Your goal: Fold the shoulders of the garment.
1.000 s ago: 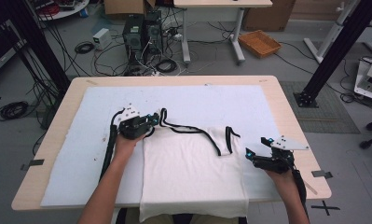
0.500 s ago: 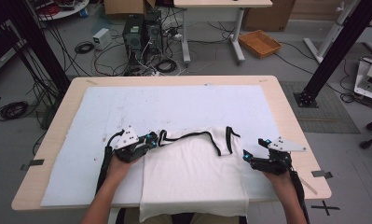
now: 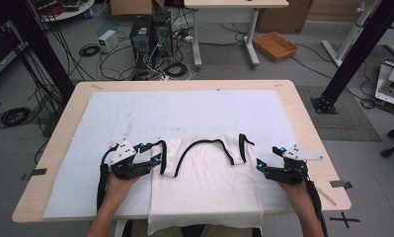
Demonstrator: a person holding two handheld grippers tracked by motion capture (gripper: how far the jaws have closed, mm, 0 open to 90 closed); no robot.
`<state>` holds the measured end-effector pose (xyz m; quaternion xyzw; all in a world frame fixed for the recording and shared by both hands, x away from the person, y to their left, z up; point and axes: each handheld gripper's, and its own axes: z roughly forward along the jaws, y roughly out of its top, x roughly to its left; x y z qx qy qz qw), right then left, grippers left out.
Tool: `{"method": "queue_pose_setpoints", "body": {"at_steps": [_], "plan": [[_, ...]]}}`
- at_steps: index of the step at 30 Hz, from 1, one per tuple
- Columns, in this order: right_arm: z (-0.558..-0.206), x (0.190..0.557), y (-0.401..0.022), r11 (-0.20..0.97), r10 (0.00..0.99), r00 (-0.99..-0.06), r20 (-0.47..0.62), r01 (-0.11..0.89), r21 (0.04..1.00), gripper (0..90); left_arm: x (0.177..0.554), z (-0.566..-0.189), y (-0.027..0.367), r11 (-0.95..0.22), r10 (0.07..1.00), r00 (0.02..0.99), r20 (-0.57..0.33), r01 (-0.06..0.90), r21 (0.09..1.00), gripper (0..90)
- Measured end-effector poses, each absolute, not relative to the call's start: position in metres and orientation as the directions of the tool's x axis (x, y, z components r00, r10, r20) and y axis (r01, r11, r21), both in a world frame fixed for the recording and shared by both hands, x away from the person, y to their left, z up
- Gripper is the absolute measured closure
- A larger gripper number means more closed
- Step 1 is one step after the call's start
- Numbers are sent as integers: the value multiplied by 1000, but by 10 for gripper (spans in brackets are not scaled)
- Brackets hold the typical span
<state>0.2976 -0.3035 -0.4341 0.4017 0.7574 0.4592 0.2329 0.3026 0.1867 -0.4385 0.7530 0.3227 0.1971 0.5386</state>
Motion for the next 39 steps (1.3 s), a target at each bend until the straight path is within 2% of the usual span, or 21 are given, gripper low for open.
{"method": "queue_pose_setpoints", "body": {"at_steps": [2, 6, 9, 10, 11, 12, 15, 16, 18, 19, 24, 25, 37, 39], "plan": [[-434, 299, -289, 303, 791, -612, -10, 376, 876, 254, 296, -436, 174, -268, 656, 755, -21, 259, 928, 402], [-435, 301, -275, 370, 734, -678, -44, 344, 863, 398, 294, -437, 163, -346, 611, 791, -6, 275, 897, 404], [-438, 304, -259, 440, 681, -728, -81, 319, 839, 497, 293, -439, 159, -379, 608, 794, 2, 289, 879, 402], [-438, 304, -259, 440, 681, -728, -81, 319, 839, 497, 294, -440, 156, -396, 616, 788, 2, 308, 865, 402], [-442, 307, -244, 509, 641, -756, -128, 295, 808, 547, 295, -442, 153, -420, 615, 788, 5, 322, 848, 417], [-444, 309, -239, 534, 633, -760, -147, 291, 794, 562, 297, -443, 150, -448, 617, 787, 18, 333, 830, 451], [-448, 315, -233, 578, 633, -753, -181, 304, 757, 614, 299, -448, 144, -494, 631, 776, 23, 378, 783, 665], [-451, 317, -231, 605, 628, -751, -203, 308, 735, 651, 300, -449, 142, -496, 634, 773, 26, 381, 780, 665], [-450, 319, -231, 609, 622, -757, -201, 307, 731, 789, 301, -448, 143, -496, 649, 760, 38, 385, 779, 796], [-450, 319, -232, 618, 618, -758, -209, 304, 725, 857, 302, -448, 146, -472, 649, 761, 6, 396, 788, 836], [-443, 312, -236, 588, 632, -745, -214, 281, 759, 877, 300, -444, 152, -419, 648, 761, -33, 392, 819, 842], [-438, 305, -241, 563, 641, -740, -204, 272, 781, 877, 295, -438, 161, -368, 636, 769, -66, 377, 850, 842], [-425, 265, -257, 543, 634, -742, -217, 227, 808, 875, 281, -434, 185, -266, 574, 799, -180, 390, 881, 840], [-425, 262, -259, 544, 635, -742, -214, 233, 806, 861, 281, -434, 186, -261, 572, 798, -188, 394, 881, 801]]}}
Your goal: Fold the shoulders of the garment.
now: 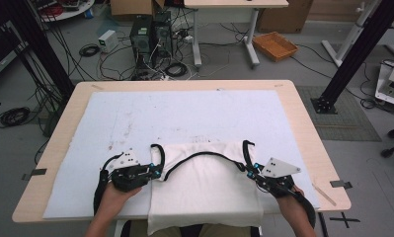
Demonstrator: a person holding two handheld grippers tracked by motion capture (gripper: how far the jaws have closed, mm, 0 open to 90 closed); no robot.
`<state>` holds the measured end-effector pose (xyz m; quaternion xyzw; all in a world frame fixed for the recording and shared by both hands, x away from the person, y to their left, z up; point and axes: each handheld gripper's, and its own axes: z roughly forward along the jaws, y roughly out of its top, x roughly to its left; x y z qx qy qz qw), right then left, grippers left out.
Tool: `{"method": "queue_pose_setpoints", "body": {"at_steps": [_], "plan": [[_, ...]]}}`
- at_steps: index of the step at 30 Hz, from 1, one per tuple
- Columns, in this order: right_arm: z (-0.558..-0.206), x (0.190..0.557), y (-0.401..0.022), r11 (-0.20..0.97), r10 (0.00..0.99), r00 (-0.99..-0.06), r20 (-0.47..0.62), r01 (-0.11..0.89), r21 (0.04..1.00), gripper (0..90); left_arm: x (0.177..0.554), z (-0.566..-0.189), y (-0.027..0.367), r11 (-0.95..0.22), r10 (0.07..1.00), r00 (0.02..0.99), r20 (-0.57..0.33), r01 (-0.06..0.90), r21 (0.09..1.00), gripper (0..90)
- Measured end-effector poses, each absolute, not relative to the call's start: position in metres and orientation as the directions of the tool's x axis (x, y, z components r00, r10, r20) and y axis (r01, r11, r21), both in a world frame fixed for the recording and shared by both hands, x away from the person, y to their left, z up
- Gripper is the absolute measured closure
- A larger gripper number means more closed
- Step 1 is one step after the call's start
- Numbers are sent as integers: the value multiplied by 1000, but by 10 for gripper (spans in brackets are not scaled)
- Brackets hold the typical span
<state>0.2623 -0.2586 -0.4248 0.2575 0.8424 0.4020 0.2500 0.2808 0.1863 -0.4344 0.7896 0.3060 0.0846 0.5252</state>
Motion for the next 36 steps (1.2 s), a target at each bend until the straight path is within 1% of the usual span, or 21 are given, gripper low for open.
{"method": "queue_pose_setpoints", "body": {"at_steps": [1, 2, 3, 4, 5, 6, 7, 10, 11, 15, 20, 23, 29, 36], "plan": [[-426, 261, -260, 544, 635, -744, -210, 236, 805, 861, 281, -434, 186, -261, 572, 798, -188, 394, 881, 801], [-429, 263, -263, 511, 675, -712, -191, 265, 817, 501, 284, -435, 188, -190, 624, 753, -210, 407, 894, 526], [-430, 264, -265, 492, 700, -687, -194, 268, 828, 424, 284, -435, 188, -190, 624, 753, -210, 407, 894, 439], [-430, 265, -268, 472, 720, -668, -190, 271, 839, 364, 286, -434, 190, -147, 659, 725, -202, 388, 910, 385], [-429, 267, -271, 451, 742, -643, -190, 269, 851, 316, 286, -434, 192, -143, 673, 717, -183, 368, 919, 332], [-428, 267, -274, 430, 761, -622, -184, 272, 861, 290, 286, -434, 193, -135, 689, 706, -166, 350, 927, 274], [-428, 267, -274, 430, 761, -622, -184, 272, 861, 290, 286, -434, 193, -135, 689, 706, -166, 350, 927, 232], [-426, 271, -284, 390, 799, -574, -179, 270, 880, 225, 287, -433, 200, -114, 717, 684, -133, 304, 946, 226], [-426, 273, -287, 380, 808, -563, -174, 272, 884, 216, 287, -433, 202, -105, 724, 678, -127, 290, 951, 226], [-426, 281, -298, 331, 839, -530, -126, 311, 891, 216, 288, -433, 209, -79, 742, 661, -114, 256, 963, 226], [-428, 287, -307, 296, 863, -498, -84, 364, 883, 215, 290, -435, 217, -59, 752, 645, -133, 267, 962, 226], [-428, 286, -310, 284, 868, -492, -71, 374, 883, 215, 290, -435, 217, -42, 756, 638, -146, 269, 962, 226], [-428, 282, -314, 277, 869, -490, -67, 370, 887, 215, 288, -435, 216, -47, 760, 634, -139, 268, 962, 226], [-428, 280, -311, 295, 858, -509, -76, 366, 883, 215, 289, -435, 218, -29, 765, 625, -154, 273, 962, 227]]}}
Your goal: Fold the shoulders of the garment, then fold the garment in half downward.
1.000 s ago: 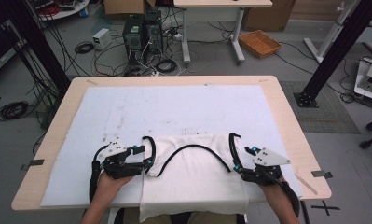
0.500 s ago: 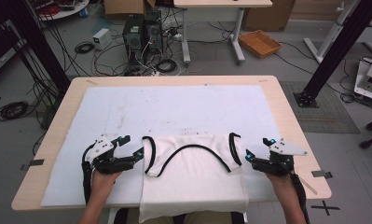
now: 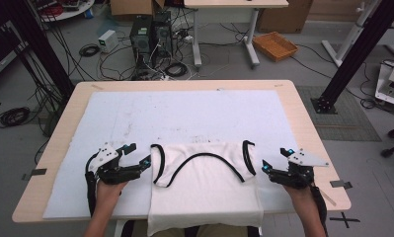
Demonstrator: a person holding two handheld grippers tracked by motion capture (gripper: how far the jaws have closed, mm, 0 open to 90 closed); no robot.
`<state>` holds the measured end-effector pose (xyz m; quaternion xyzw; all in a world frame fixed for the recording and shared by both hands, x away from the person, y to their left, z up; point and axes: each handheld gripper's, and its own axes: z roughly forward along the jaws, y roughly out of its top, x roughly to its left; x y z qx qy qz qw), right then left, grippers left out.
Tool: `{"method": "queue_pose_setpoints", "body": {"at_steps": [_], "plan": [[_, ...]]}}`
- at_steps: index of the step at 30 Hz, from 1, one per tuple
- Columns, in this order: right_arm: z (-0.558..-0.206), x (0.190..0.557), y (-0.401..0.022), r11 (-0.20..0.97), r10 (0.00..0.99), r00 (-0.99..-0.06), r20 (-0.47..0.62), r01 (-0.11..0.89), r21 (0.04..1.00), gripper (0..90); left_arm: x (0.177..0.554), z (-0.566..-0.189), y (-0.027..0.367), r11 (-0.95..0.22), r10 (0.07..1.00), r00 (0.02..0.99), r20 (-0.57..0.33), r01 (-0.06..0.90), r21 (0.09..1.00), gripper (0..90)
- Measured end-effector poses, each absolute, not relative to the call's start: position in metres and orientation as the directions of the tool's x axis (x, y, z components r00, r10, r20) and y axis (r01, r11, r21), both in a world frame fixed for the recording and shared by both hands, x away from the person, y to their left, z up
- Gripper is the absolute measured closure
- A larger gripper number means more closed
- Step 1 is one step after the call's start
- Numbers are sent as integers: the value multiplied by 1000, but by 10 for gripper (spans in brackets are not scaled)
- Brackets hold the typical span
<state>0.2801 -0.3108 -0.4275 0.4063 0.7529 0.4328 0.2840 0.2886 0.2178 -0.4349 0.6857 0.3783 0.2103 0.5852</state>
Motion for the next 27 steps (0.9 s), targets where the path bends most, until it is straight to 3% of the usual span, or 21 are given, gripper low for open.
{"method": "queue_pose_setpoints", "body": {"at_steps": [20, 27], "plan": [[-424, 291, -306, 278, 851, -523, -45, 375, 884, 215, 308, -429, 219, -11, 795, 581, -174, 301, 953, 227], [-422, 319, -295, 297, 831, -556, -22, 409, 863, 215, 336, -428, 216, -25, 802, 558, -214, 389, 921, 228]]}}
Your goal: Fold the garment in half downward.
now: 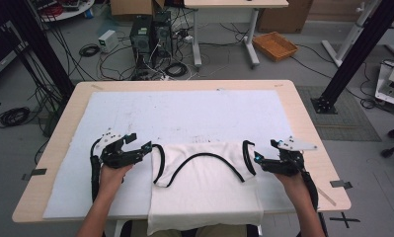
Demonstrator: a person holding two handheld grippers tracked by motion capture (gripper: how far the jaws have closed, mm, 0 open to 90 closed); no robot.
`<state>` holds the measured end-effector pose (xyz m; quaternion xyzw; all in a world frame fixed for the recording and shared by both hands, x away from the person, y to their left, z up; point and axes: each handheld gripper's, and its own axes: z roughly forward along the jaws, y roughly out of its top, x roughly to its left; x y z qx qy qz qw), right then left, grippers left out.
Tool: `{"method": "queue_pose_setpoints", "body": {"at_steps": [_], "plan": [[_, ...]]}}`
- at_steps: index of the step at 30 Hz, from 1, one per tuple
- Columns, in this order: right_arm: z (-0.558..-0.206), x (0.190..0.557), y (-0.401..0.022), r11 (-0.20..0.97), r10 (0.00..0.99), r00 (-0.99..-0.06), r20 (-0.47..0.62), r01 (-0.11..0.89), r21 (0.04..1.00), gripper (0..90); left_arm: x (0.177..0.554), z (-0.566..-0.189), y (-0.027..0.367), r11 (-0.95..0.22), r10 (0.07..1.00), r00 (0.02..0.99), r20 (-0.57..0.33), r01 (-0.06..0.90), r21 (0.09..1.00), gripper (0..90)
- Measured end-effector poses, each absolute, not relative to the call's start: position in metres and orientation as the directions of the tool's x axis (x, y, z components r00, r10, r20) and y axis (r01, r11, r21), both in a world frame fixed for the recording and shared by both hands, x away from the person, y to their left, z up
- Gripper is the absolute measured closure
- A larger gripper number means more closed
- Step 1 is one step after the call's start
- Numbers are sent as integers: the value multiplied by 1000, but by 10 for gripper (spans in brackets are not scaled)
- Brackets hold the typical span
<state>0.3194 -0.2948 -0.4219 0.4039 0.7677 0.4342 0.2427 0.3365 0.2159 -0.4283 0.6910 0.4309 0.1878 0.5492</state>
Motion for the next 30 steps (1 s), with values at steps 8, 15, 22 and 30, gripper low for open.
{"method": "queue_pose_setpoints", "body": {"at_steps": [8, 15, 22, 30], "plan": [[-418, 368, -268, 382, 790, -613, -19, 467, 798, 217, 371, -429, 200, -129, 782, 583, -219, 496, 859, 261], [-429, 393, -255, 436, 768, -640, 3, 526, 730, 322, 382, -443, 186, -245, 764, 616, -189, 549, 799, 352], [-441, 401, -253, 486, 730, -682, 42, 561, 670, 557, 380, -448, 183, -352, 738, 663, -129, 541, 763, 649], [-438, 396, -249, 529, 700, -714, 10, 528, 664, 824, 380, -444, 189, -279, 735, 651, -191, 547, 789, 857]]}}
